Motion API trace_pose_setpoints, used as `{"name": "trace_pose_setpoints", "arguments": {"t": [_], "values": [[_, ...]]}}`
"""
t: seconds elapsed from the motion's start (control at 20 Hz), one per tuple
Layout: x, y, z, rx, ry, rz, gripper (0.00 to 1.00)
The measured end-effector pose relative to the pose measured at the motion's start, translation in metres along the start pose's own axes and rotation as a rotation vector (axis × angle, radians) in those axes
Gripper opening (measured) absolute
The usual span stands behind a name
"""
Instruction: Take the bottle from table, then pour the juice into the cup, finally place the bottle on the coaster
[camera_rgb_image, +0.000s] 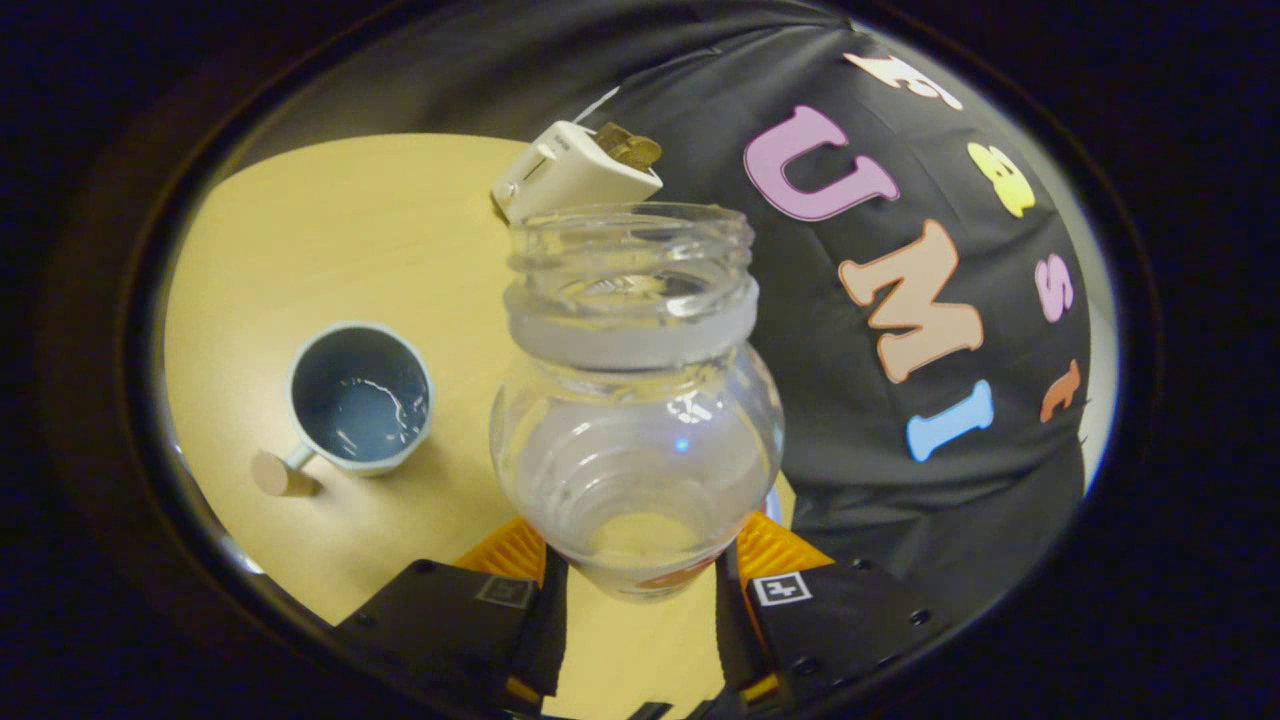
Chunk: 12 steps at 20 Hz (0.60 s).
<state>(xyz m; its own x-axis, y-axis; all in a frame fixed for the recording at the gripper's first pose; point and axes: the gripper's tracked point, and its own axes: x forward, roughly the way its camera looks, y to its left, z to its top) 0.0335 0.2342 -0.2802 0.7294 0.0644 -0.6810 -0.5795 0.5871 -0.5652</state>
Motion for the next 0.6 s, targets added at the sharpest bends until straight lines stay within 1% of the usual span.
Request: {"name": "trace_pose_setpoints", "arguments": {"t": [0.2, 0.4, 0.6], "values": [[-0.002, 0.01, 0.013, 0.169, -0.049, 0.116, 0.64], [0.003, 0.013, 0.025, 0.334, -0.083, 0.21, 0.64], [0.019, 0.0, 0.034, 0.515, -0.089, 0.253, 0.64]]}}
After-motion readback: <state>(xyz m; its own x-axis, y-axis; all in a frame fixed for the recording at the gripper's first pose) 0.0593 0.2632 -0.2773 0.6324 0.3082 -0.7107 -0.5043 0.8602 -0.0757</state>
